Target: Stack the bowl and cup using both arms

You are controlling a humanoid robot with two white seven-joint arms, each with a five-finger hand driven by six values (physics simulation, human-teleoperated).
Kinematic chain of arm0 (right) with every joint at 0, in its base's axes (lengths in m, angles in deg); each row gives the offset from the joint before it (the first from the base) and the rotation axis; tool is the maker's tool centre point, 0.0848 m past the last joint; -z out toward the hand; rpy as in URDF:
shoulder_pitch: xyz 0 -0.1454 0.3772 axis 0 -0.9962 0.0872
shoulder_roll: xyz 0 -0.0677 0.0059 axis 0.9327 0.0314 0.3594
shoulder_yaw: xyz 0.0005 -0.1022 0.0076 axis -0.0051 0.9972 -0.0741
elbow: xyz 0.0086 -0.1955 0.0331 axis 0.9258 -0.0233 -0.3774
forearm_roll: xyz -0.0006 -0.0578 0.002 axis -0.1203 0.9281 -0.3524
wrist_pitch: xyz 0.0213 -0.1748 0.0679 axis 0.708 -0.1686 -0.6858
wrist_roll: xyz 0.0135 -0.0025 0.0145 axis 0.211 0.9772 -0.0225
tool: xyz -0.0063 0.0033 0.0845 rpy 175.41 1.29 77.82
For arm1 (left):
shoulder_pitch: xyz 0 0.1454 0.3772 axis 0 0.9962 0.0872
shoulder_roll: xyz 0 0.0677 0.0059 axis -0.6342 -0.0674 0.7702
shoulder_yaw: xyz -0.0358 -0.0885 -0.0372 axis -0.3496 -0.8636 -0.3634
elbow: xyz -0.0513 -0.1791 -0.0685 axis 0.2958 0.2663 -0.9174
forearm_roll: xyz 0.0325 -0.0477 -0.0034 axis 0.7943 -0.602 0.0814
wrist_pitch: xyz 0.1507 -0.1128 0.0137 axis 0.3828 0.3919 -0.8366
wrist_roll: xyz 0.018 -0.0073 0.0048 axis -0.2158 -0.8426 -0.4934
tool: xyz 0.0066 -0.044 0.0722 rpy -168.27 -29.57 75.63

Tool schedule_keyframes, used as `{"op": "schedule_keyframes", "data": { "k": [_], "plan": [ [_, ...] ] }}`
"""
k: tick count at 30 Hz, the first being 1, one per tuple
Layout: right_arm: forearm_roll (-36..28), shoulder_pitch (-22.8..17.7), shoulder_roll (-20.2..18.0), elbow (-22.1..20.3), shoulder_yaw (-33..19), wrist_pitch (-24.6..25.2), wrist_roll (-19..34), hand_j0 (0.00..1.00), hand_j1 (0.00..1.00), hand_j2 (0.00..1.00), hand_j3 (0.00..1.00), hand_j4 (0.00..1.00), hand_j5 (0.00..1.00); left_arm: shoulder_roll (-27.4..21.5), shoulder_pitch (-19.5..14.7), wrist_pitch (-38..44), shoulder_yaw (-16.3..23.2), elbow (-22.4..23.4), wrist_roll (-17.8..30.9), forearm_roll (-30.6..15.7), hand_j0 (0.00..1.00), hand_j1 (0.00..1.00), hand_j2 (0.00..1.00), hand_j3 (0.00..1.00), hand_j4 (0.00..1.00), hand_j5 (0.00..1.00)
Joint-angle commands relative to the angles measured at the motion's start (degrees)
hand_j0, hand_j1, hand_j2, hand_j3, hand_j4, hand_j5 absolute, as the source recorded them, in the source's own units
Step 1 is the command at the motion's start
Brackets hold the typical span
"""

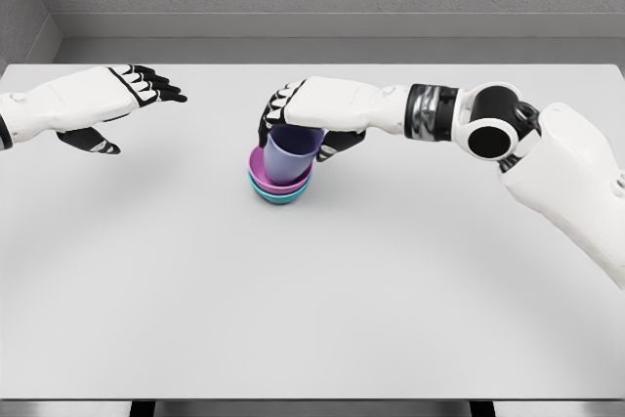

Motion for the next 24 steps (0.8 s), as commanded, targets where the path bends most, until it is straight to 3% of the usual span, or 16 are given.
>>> {"op": "schedule_keyframes", "data": {
  "k": [1,3,4,5,20,22,24],
  "plan": [
    [-0.12,0.0,0.12,0.72,0.01,0.13,-0.04,0.62,0.62,0.62,0.62,0.62,0.62,-0.05,0.0,0.1,-0.04,0.0,-0.03,-0.33,1.0,1.0,1.0,1.0,1.0,1.0],
    [-0.12,0.09,0.29,1.08,0.28,0.13,-0.04,0.64,0.64,0.64,0.64,0.64,0.64,-0.05,0.0,0.1,-0.04,0.0,-0.03,-0.24,1.0,1.0,1.0,1.0,1.0,1.0],
    [-0.21,0.0,0.29,1.25,0.19,0.57,-0.13,0.92,0.92,0.92,0.92,0.92,0.92,-0.05,0.0,0.1,-0.04,0.0,-0.03,-0.33,1.0,1.0,1.0,1.0,1.0,1.0],
    [-0.29,0.0,0.29,1.25,0.19,1.98,-0.13,1.0,1.0,1.0,1.0,1.0,1.0,-0.05,0.0,0.1,-0.04,0.0,-0.03,-0.33,1.0,1.0,1.0,1.0,1.0,1.0],
    [-0.29,0.0,-0.23,0.55,0.01,1.72,-0.13,1.0,1.0,1.0,1.0,1.0,1.0,-0.05,0.0,0.1,-0.21,0.0,-0.03,-0.24,1.0,1.0,1.0,1.0,1.0,1.0],
    [-0.38,0.09,-1.64,-2.96,-1.13,1.54,-0.04,1.0,1.0,1.0,1.0,1.0,1.0,-0.05,0.0,0.1,-0.3,0.09,0.14,-0.33,1.0,1.0,1.0,1.0,1.0,1.0],
    [-0.38,-0.97,-6.38,-8.59,-7.98,1.1,0.05,1.0,1.0,1.0,1.0,1.0,1.0,-0.05,0.09,0.1,-0.21,0.09,0.14,0.11,1.0,1.0,1.0,1.0,1.0,1.0]
  ]
}}
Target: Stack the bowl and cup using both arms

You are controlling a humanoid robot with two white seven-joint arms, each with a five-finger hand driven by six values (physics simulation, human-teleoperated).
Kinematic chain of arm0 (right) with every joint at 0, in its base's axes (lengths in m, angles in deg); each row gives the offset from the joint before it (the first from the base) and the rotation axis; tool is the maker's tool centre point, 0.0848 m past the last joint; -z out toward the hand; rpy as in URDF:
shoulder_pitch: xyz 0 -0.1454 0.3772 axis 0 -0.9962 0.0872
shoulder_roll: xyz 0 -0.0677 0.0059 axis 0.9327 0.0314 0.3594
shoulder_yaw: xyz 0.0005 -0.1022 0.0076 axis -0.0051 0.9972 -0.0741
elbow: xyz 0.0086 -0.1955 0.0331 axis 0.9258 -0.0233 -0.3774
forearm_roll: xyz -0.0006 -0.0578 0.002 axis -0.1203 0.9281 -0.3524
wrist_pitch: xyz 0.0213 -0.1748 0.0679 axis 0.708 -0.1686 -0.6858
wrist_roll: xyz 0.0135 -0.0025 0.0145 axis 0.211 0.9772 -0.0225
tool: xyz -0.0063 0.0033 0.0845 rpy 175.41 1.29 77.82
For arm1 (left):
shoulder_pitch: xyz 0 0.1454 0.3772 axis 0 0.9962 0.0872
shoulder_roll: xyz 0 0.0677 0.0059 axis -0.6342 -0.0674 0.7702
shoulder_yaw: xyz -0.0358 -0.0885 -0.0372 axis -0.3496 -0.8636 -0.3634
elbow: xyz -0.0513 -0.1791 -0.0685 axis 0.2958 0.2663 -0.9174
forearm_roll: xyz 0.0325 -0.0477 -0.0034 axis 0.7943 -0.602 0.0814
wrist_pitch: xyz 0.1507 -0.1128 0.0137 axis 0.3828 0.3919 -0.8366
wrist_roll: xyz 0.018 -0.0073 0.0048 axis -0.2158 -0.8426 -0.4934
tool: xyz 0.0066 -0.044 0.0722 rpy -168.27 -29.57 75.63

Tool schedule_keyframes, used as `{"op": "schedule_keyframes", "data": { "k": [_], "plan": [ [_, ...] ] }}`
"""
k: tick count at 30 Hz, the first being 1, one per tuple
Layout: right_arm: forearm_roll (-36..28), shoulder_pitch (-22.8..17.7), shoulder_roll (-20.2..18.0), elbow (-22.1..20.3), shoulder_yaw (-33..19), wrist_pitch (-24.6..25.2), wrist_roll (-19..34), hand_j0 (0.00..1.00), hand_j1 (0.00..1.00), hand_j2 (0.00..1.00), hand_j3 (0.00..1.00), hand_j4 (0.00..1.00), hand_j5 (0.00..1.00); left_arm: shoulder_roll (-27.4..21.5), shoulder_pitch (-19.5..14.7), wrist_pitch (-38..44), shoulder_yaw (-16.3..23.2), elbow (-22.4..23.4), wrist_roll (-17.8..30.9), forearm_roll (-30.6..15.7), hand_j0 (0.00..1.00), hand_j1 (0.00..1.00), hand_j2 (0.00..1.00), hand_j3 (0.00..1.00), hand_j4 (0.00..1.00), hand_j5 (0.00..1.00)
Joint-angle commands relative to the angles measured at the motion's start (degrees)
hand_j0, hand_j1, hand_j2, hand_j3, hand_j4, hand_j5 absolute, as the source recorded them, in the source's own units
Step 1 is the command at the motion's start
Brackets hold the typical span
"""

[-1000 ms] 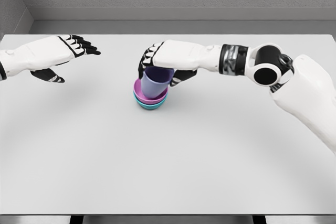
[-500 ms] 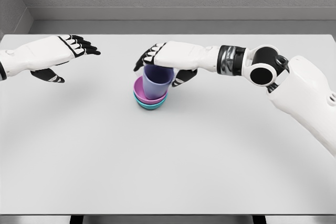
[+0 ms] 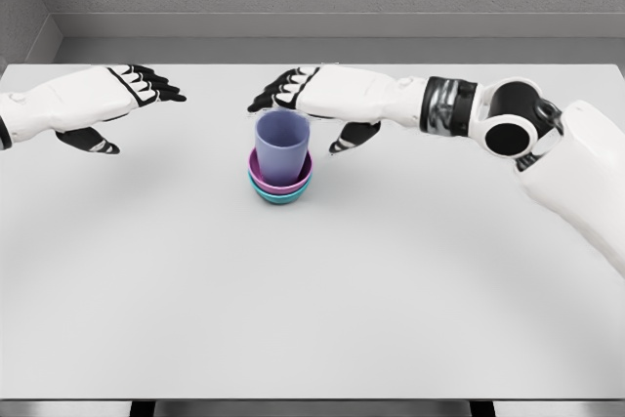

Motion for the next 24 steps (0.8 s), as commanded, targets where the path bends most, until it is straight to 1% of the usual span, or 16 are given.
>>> {"op": "schedule_keyframes", "data": {
  "k": [1,2,3,4,5,6,7,8,9,10,15,24],
  "plan": [
    [-0.41,-0.18,-5.54,-5.88,-5.5,-0.3,0.04,1.0,1.0,1.0,1.0,1.0,1.0,-0.06,0.09,0.11,-0.08,0.03,0.03,-0.15,1.0,1.0,1.0,1.0,1.0,1.0],
    [-0.5,-1.58,-7.48,-7.46,-7.69,-0.82,0.04,1.0,1.0,1.0,1.0,1.0,1.0,-0.06,0.09,0.11,-0.08,0.12,0.03,-0.15,1.0,1.0,1.0,1.0,1.0,1.0],
    [-0.5,-3.42,-8.8,-7.99,-9.36,-2.4,0.04,1.0,1.0,1.0,1.0,1.0,1.0,-0.06,0.09,0.11,-0.08,0.03,0.03,-0.23,1.0,1.0,1.0,1.0,1.0,1.0],
    [-0.59,-5.36,-11.08,-7.82,-10.68,-4.69,0.04,1.0,1.0,1.0,1.0,1.0,1.0,-0.06,0.09,0.11,0.0,0.12,0.03,-0.15,1.0,1.0,1.0,1.0,1.0,1.0],
    [-0.68,-7.47,-13.98,-7.91,-11.83,-6.27,0.04,1.0,1.0,1.0,1.0,1.0,1.0,-0.06,0.09,0.11,0.0,1.34,0.03,-0.23,1.0,1.0,1.0,1.0,1.0,1.0],
    [-0.76,-9.93,-16.18,-7.82,-14.99,-8.38,-0.05,1.0,1.0,1.0,1.0,1.0,1.0,-0.06,0.26,0.11,0.0,1.96,0.03,-0.23,1.0,1.0,1.0,1.0,1.0,1.0],
    [-1.03,-13.0,-17.59,-7.82,-18.68,-10.4,-0.05,1.0,1.0,1.0,1.0,1.0,1.0,-0.06,0.26,0.11,0.0,1.96,0.03,-0.23,1.0,1.0,1.0,1.0,1.0,1.0],
    [-1.12,-17.12,-18.64,-7.82,-23.24,-10.95,-0.05,1.0,1.0,1.0,1.0,1.0,1.0,-0.06,0.26,0.11,0.0,2.05,0.03,-0.23,1.0,1.0,1.0,1.0,1.0,1.0],
    [-1.12,-20.21,-19.96,-7.73,-25.89,-10.95,-0.05,1.0,1.0,1.0,1.0,1.0,1.0,0.03,0.26,0.11,0.0,2.05,0.03,-0.32,1.0,1.0,1.0,1.0,1.0,1.0],
    [-1.12,-21.88,-20.49,-7.55,-27.03,-10.95,-0.05,1.0,1.0,1.0,1.0,1.0,1.0,0.03,0.26,0.11,0.0,2.05,0.03,-0.32,1.0,1.0,1.0,1.0,1.0,1.0],
    [-1.12,-23.91,-21.54,-7.2,-27.3,-10.95,-0.05,1.0,1.0,1.0,1.0,1.0,1.0,0.03,0.53,0.11,0.0,2.14,0.03,-0.15,1.0,1.0,1.0,1.0,1.0,1.0],
    [-1.12,-23.82,-21.81,-7.29,-27.21,-10.95,-0.05,1.0,1.0,1.0,1.0,1.0,1.0,-0.06,0.79,0.11,0.0,2.05,0.03,-0.15,1.0,1.0,1.0,1.0,1.0,1.0]
  ]
}}
